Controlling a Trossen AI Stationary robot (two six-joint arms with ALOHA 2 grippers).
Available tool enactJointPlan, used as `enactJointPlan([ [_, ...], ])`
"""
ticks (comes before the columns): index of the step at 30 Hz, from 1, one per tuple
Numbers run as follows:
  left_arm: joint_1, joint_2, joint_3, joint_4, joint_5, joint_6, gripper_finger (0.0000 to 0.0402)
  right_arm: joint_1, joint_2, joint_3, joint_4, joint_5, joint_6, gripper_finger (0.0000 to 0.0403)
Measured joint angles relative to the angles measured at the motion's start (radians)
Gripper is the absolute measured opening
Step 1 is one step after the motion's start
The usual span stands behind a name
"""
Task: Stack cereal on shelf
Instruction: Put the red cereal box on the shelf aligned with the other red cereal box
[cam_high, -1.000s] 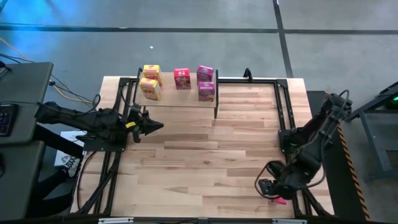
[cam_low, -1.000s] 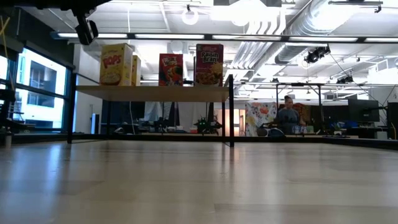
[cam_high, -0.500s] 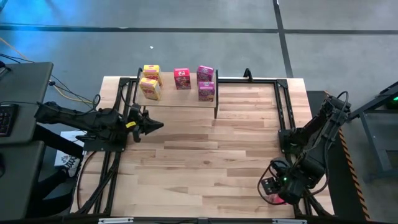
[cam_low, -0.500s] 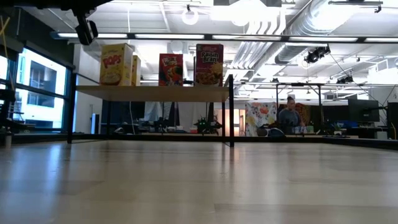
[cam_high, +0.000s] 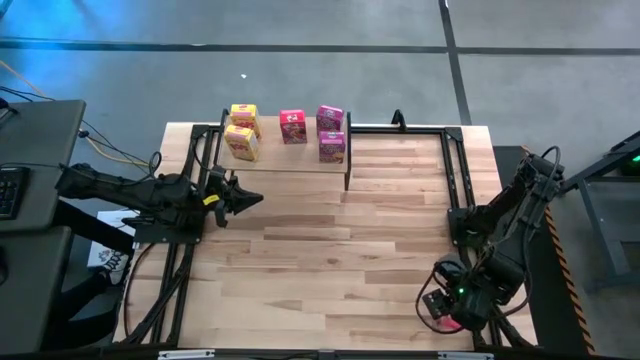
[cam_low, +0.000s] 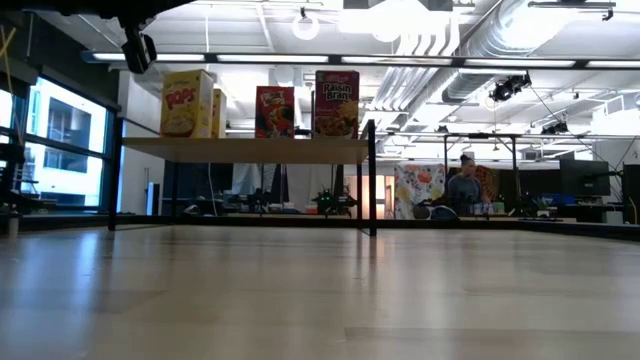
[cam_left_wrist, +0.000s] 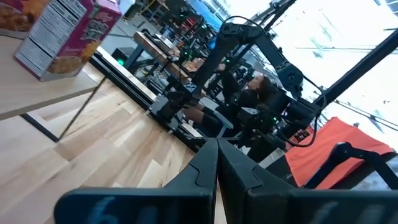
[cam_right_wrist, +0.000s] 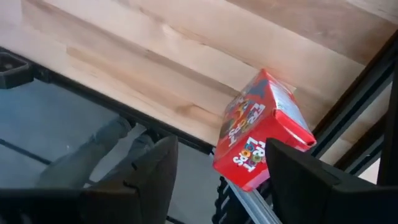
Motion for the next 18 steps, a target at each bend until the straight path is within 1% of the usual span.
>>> enactJointPlan([
  [4,0.0,0.0,0.0,0.0,-0.022,0.0,0.0,0.022,0.0,-0.001,-0.02,0.065,0.026,0.0234],
  [9,0.0,0.0,0.0,0.0,-0.038,0.001,0.0,0.033,0.0,-0.001,-0.011,0.067,0.036,0.0234],
  [11,0.0,0.0,0.0,0.0,-0.041,0.001,0.0,0.033,0.0,-0.001,-0.012,0.038,0.048,0.0234],
  [14,0.001,0.0,0.0,0.0,-0.041,-0.004,0.0,0.038,0.003,-0.001,-0.024,-0.053,0.132,0.0234],
  [15,0.001,0.0,0.0,0.0,-0.041,-0.006,0.0,0.047,0.006,-0.001,-0.028,-0.066,0.164,0.0234],
  [18,0.001,0.0,0.0,0.0,-0.042,-0.006,0.0,0.062,0.025,-0.001,-0.039,-0.1,0.184,0.0234],
])
